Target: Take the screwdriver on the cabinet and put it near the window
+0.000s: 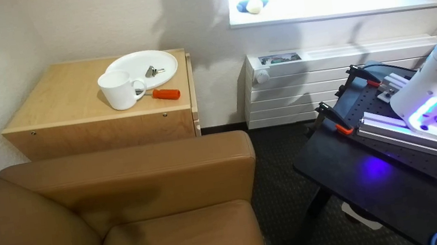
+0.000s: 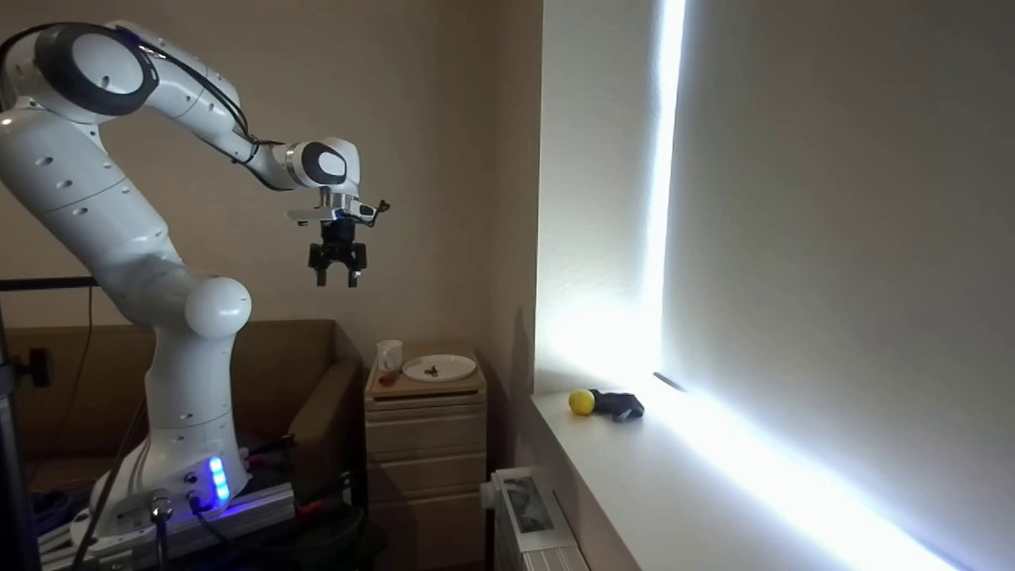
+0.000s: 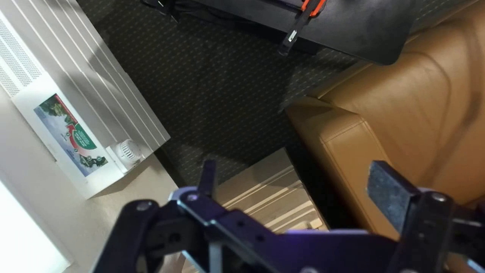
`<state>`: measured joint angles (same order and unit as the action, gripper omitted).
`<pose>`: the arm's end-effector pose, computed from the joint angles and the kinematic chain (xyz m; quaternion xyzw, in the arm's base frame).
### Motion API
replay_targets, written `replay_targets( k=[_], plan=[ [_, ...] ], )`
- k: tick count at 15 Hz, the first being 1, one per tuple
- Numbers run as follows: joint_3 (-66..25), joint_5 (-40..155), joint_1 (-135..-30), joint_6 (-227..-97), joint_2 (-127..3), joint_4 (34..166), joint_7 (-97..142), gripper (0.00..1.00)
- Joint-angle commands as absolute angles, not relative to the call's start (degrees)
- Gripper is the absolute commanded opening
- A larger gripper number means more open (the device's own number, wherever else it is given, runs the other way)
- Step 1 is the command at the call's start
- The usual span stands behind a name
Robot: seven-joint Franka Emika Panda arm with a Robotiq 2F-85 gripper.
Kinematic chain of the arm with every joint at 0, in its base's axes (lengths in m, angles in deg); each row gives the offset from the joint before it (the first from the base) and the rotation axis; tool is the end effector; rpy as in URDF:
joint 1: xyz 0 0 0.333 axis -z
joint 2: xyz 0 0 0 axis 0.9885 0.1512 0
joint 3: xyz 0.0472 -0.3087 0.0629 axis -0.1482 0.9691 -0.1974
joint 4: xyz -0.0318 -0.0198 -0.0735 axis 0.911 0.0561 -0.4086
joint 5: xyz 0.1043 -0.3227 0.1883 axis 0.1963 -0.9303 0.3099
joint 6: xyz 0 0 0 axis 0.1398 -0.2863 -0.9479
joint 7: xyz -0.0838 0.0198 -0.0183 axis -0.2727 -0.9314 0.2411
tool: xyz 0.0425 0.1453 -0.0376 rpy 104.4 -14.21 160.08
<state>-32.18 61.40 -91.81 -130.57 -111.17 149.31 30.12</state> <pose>0.3359 0.1122 0.4313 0.9839 0.1678 -0.0529 0.0309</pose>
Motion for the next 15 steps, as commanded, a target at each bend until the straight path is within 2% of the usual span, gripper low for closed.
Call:
replay_targets(
  k=[1, 5, 9, 15],
  plan=[
    [-34.28, 59.86, -91.57, -137.0, -107.96, 151.62, 27.24, 1.0],
    [-35.92, 66.34, -94.63, -150.22, -100.35, 153.62, 26.22, 1.0],
    [-40.11, 60.75, -94.21, -160.82, -91.94, 152.23, 20.83, 1.0],
    [-39.32, 61.0, -94.99, -160.01, -93.09, 153.07, 20.84, 1.0]
  ],
)
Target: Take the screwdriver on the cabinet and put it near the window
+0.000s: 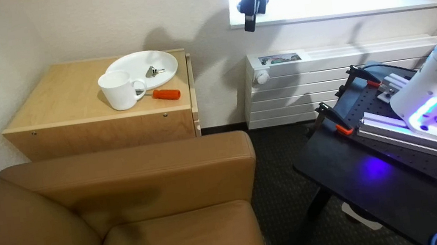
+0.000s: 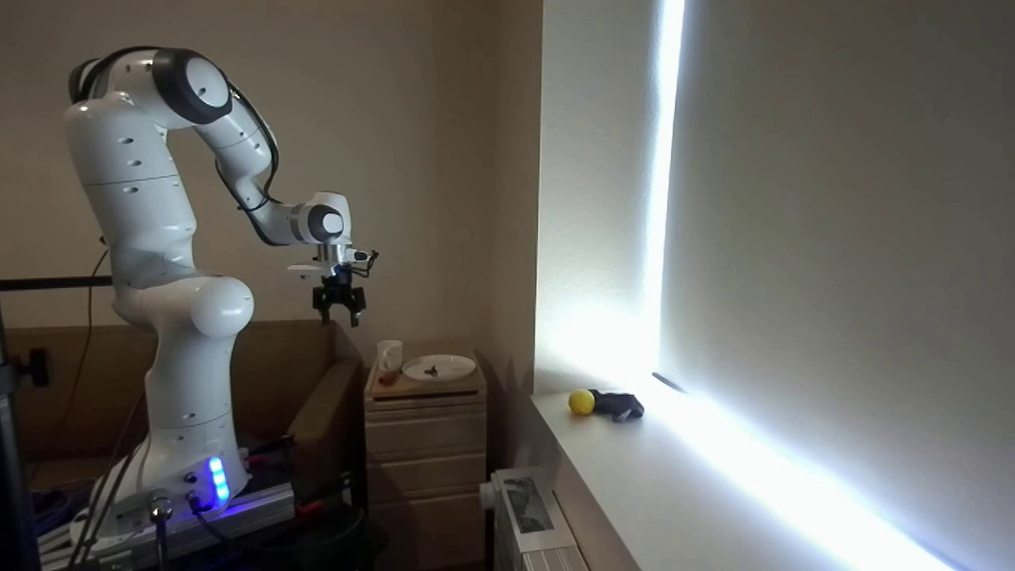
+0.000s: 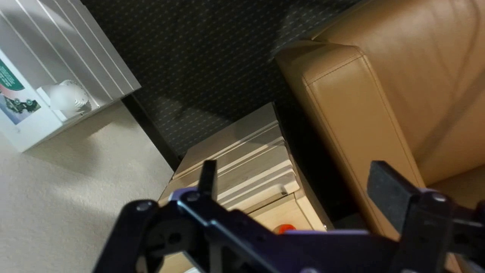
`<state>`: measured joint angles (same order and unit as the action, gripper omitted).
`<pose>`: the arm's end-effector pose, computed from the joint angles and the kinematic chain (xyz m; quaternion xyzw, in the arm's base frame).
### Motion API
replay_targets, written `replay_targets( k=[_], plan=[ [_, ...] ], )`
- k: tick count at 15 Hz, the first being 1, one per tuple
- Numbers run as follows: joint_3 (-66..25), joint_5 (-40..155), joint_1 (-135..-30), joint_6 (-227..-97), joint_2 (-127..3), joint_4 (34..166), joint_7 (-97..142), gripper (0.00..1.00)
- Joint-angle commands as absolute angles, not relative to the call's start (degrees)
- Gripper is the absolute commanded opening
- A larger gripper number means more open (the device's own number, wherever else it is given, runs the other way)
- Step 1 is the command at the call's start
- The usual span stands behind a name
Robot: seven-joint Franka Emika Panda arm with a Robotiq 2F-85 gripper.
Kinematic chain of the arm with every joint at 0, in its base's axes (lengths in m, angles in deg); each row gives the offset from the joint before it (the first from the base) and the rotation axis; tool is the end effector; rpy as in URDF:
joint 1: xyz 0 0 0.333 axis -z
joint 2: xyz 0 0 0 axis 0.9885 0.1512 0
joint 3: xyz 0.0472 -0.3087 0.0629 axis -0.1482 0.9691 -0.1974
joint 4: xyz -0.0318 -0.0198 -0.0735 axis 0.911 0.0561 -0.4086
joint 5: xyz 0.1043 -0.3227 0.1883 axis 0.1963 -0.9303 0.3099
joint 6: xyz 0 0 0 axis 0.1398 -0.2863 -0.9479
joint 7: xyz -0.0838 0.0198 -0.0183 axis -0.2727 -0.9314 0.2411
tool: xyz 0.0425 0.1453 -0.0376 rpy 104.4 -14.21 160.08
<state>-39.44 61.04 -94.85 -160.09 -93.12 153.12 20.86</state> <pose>0.3812 0.2016 0.3169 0.9827 0.1831 0.0157 0.0223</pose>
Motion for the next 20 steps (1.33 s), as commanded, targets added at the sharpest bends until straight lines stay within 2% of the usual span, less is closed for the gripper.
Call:
replay_targets(
  k=[1, 9, 12, 14, 18, 20],
  plan=[
    [-38.98, 61.4, -94.91, -160.21, -91.48, 152.85, 21.64, 1.0],
    [-40.22, 40.74, -94.31, -181.55, -73.59, 146.95, 12.42, 1.0],
    [-39.34, 33.18, -95.77, -180.78, -68.35, 142.51, 6.59, 1.0],
    [-40.44, 42.43, -96.41, -180.6, -68.36, 142.4, 12.94, 1.0],
    [-37.62, 39.75, -98.14, -180.24, -68.28, 142.65, 10.71, 1.0],
    [-35.24, 37.04, -98.89, -179.35, -63.43, 139.58, 7.28, 1.0]
  ],
)
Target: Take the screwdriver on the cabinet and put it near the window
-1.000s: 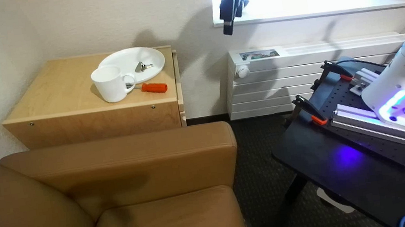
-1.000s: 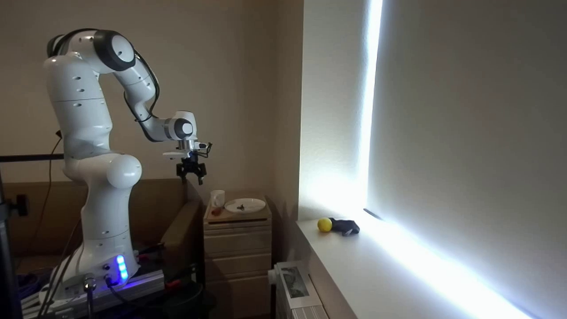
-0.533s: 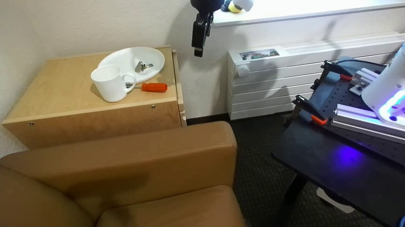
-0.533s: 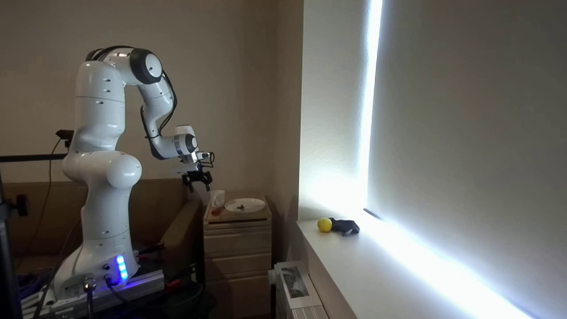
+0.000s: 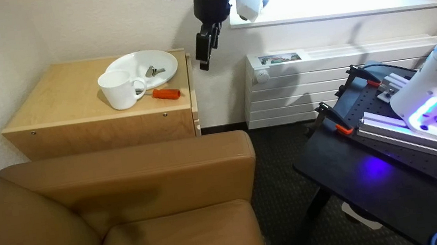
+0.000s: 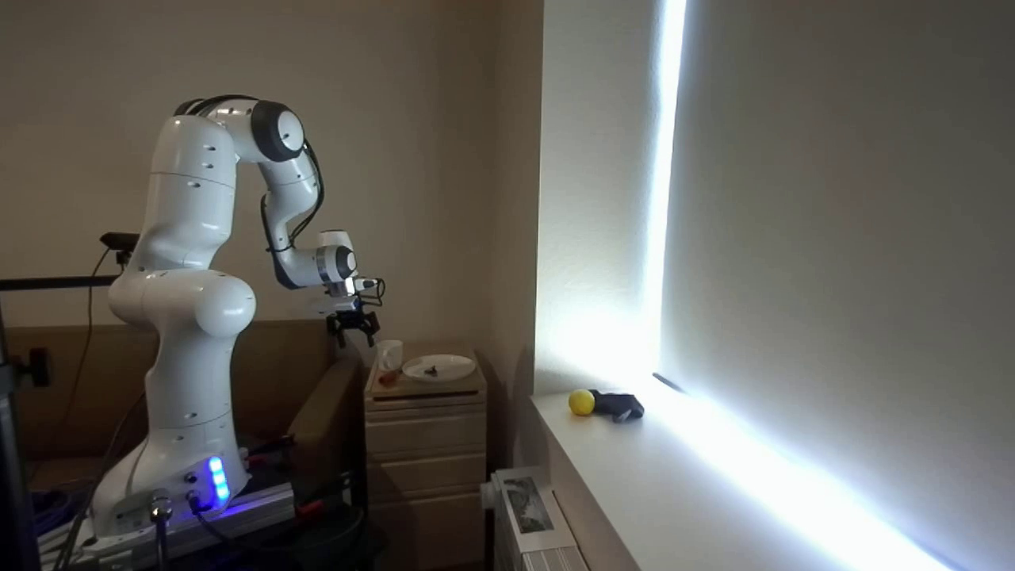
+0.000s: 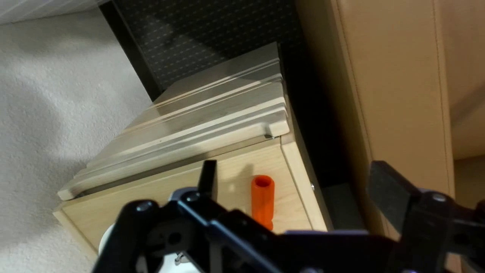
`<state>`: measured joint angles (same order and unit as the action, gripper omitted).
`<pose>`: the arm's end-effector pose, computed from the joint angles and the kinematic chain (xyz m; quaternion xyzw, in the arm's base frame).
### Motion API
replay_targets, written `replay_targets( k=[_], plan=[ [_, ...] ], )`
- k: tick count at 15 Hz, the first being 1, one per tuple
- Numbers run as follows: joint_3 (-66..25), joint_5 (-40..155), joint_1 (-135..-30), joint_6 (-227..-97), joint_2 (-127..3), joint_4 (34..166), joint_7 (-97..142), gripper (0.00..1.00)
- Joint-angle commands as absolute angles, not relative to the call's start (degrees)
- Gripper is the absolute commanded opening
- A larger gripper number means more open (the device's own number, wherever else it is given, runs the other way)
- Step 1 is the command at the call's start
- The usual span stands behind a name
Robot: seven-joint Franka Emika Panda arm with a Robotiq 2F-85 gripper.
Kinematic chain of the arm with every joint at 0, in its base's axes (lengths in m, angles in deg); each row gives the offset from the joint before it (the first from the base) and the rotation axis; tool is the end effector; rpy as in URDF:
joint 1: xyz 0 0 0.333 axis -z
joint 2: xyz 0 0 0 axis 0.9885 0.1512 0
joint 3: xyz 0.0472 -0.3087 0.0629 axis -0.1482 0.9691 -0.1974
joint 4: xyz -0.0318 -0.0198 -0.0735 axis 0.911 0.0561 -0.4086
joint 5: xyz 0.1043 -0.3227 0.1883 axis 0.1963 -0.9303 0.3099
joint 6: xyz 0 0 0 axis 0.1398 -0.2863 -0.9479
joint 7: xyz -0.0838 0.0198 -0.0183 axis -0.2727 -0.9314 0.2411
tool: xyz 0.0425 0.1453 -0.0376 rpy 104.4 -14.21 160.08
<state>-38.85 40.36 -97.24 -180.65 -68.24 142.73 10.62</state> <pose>0.4537 0.2699 0.2243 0.9606 0.2606 0.0904 0.0327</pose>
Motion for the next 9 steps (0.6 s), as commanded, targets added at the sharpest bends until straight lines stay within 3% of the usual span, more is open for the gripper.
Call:
replay_targets(
  k=[1, 9],
  plan=[
    [-33.75, 35.19, -99.62, -180.28, -60.74, 137.77, 4.71, 1.0],
    [-26.16, 38.24, -106.41, -189.76, -44.33, 123.41, 2.64, 1.0]
  ],
)
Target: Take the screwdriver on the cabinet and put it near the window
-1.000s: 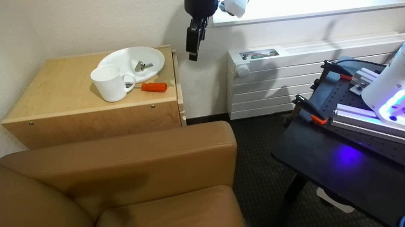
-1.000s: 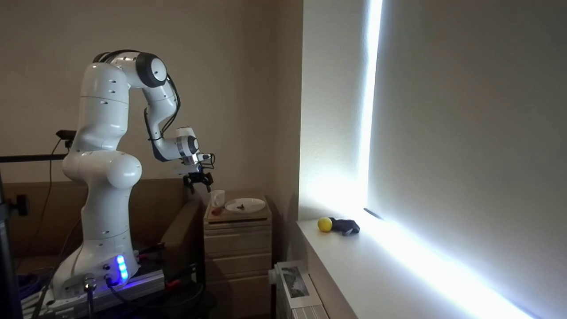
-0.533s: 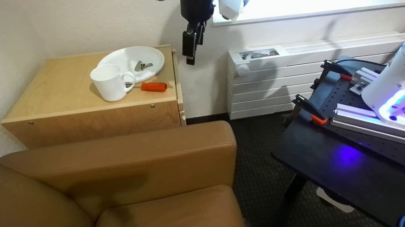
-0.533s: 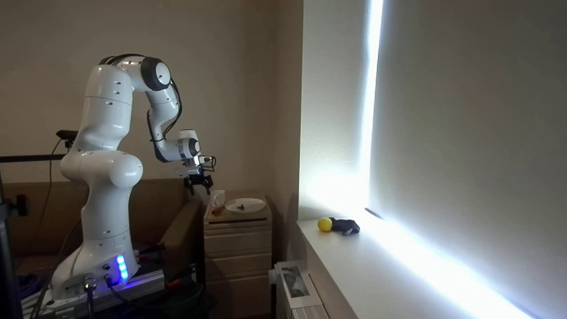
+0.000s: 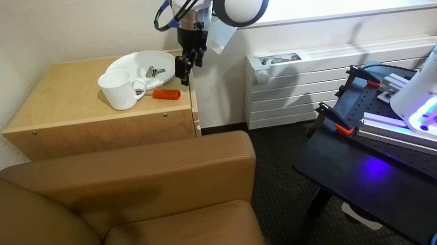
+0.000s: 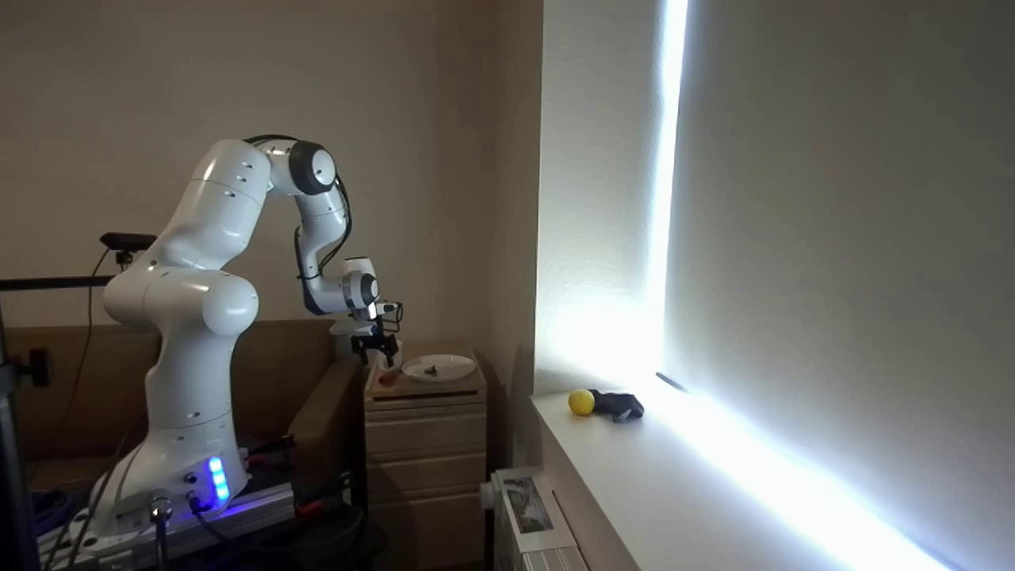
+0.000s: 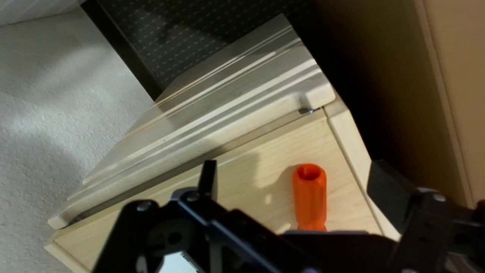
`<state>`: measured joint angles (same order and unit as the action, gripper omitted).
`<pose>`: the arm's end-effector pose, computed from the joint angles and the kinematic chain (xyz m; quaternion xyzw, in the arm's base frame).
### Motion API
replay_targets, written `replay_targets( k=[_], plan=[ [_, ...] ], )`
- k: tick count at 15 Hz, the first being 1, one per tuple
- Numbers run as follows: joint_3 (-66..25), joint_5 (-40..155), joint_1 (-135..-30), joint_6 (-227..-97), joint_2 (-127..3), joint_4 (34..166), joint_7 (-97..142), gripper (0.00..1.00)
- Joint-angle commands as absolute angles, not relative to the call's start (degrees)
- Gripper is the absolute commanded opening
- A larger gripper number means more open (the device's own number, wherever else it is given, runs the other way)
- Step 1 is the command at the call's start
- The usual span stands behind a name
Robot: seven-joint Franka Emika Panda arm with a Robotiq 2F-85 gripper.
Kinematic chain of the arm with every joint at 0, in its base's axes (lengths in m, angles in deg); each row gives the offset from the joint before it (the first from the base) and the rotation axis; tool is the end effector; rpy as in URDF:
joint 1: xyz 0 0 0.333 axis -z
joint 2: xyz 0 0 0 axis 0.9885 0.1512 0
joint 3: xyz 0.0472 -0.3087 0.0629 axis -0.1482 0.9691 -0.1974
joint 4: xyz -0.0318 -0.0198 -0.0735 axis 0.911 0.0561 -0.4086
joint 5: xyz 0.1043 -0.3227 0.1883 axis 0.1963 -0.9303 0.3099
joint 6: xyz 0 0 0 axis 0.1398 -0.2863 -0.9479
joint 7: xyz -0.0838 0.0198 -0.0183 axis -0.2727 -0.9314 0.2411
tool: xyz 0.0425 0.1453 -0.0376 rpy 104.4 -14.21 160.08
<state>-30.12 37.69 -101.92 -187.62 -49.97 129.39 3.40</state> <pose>0.5276 0.2730 0.1444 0.9762 0.1900 0.1029 0.0173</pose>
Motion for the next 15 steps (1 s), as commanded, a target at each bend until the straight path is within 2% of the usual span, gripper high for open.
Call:
replay_targets(
  k=[1, 7, 8, 15],
  plan=[
    [-25.72, 39.13, -107.35, -188.86, -43.4, 121.87, 2.93, 1.0],
    [-24.3, 40.01, -109.91, -189.15, -44.2, 122.74, 4.56, 1.0],
    [-22.1, 38.47, -111.54, -189.48, -43.38, 122.07, 3.23, 1.0],
    [-21.92, 41.14, -112.24, -192.83, -37.02, 116.86, 4.54, 1.0]
  ],
)
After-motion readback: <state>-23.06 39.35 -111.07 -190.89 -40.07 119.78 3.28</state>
